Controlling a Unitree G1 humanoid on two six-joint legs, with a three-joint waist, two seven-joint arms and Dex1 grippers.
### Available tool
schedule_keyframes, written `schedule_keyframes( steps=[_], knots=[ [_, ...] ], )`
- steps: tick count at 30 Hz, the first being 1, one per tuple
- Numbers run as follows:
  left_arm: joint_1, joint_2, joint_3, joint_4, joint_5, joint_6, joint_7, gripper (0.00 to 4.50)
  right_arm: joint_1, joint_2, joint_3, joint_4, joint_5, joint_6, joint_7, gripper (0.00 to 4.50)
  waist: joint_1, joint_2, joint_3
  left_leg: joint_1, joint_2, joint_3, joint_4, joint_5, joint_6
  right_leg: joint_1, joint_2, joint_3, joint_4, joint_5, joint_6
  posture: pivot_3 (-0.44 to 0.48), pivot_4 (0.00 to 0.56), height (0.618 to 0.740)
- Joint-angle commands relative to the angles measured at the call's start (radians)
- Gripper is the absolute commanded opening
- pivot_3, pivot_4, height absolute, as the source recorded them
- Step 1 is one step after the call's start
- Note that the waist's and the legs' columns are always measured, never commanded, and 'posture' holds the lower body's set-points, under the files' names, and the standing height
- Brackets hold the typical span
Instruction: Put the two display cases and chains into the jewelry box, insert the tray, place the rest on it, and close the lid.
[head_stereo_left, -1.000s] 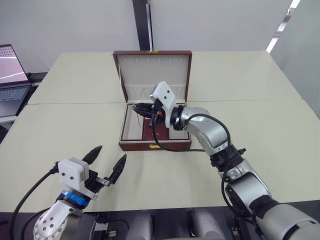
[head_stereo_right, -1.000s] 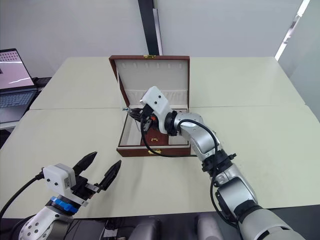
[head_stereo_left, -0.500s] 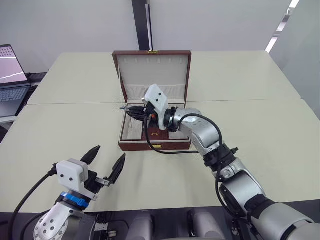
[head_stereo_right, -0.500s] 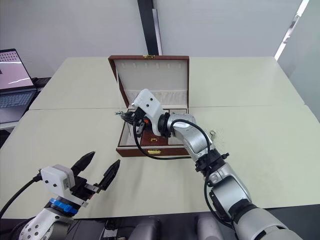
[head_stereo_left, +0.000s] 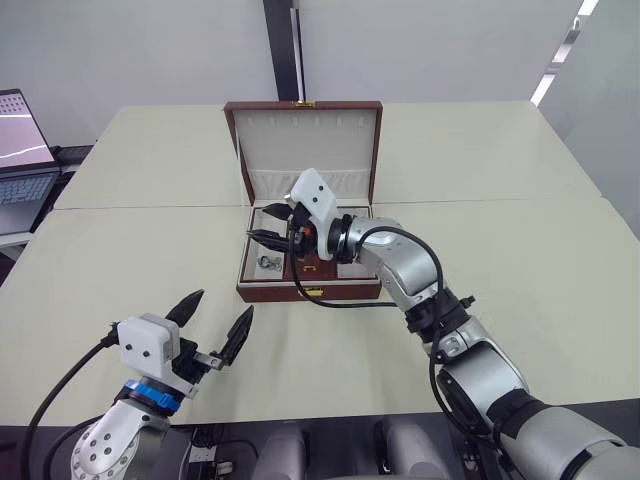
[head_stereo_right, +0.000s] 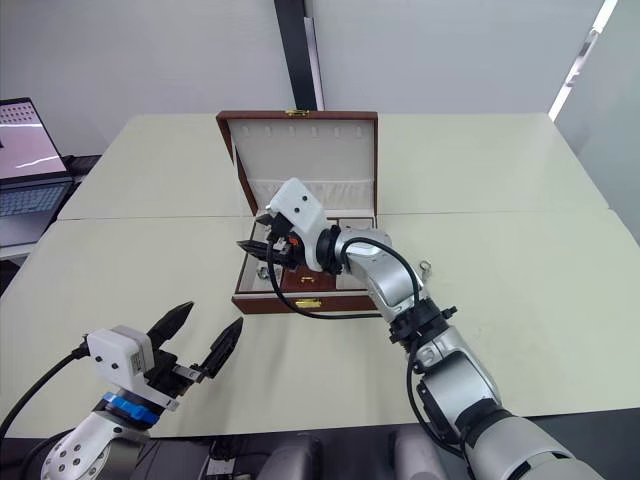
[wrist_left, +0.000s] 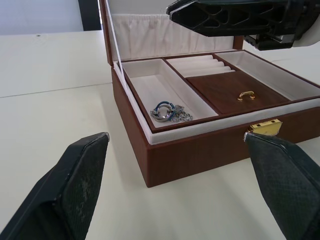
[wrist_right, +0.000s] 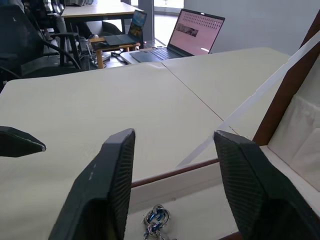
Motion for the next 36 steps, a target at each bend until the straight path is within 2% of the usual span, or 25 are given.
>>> schedule_keyframes(
  steps=[1, 3, 10, 16, 22, 30, 36],
  knots=[
    [-0.022, 0.027, 0.009, -0.073, -0.025, 0.047, 0.020, 4.50, 0.005, -0.005, -0.029, -0.041, 0.010, -0.025, 0.010, 3.98, -0.001, 0.000, 0.000, 0.000, 0.000, 0.000, 0.000, 0.000, 0.000, 0.000, 0.000, 0.000, 0.000, 0.000, 0.000, 0.000, 0.150, 0.740],
    [-0.046, 0.045, 0.015, -0.076, -0.041, 0.082, 0.022, 4.50, 0.027, -0.030, -0.042, -0.066, 0.023, -0.027, 0.032, 4.44, 0.001, 0.000, 0.000, 0.000, 0.000, 0.000, 0.000, 0.000, 0.000, 0.000, 0.000, 0.000, 0.000, 0.000, 0.000, 0.000, 0.150, 0.740],
    [-0.163, 0.153, 0.080, 0.004, -0.109, 0.178, -0.016, 4.50, 0.168, -0.221, -0.146, -0.214, 0.119, -0.024, 0.181, 4.44, 0.011, 0.000, 0.000, -0.001, -0.001, 0.000, 0.000, 0.000, 0.000, 0.000, 0.000, 0.000, -0.001, 0.000, 0.000, 0.000, 0.150, 0.740],
    [-0.240, 0.258, 0.148, 0.151, -0.130, 0.193, -0.111, 4.50, 0.303, -0.461, -0.257, -0.295, 0.196, 0.028, 0.306, 4.44, 0.010, 0.000, 0.000, 0.000, 0.000, 0.002, 0.000, 0.000, 0.000, 0.001, 0.000, -0.001, -0.001, 0.000, 0.000, 0.000, 0.150, 0.740],
    [-0.330, 0.353, 0.192, 0.343, -0.115, 0.166, -0.215, 4.50, 0.468, -0.650, -0.390, -0.326, 0.215, 0.032, 0.317, 4.44, 0.012, 0.000, 0.000, -0.001, 0.000, 0.003, 0.000, 0.000, 0.000, 0.001, 0.000, -0.001, -0.002, 0.000, 0.000, 0.000, 0.150, 0.740],
    [-0.398, 0.439, 0.221, 0.572, -0.087, 0.089, -0.360, 4.50, 0.700, -0.750, -0.564, -0.363, 0.227, -0.004, 0.276, 4.44, 0.012, 0.000, 0.000, -0.001, 0.000, 0.004, 0.000, 0.000, 0.000, 0.001, 0.000, 0.000, -0.002, 0.000, 0.000, 0.000, 0.150, 0.740],
    [-0.389, 0.466, 0.251, 0.691, -0.047, 0.011, -0.412, 4.50, 0.783, -0.764, -0.619, -0.350, 0.214, -0.033, 0.262, 4.44, 0.010, 0.000, 0.000, 0.000, 0.000, 0.004, 0.000, 0.000, 0.000, 0.001, 0.000, 0.000, -0.002, 0.000, 0.000, 0.000, 0.150, 0.740]
  ],
)
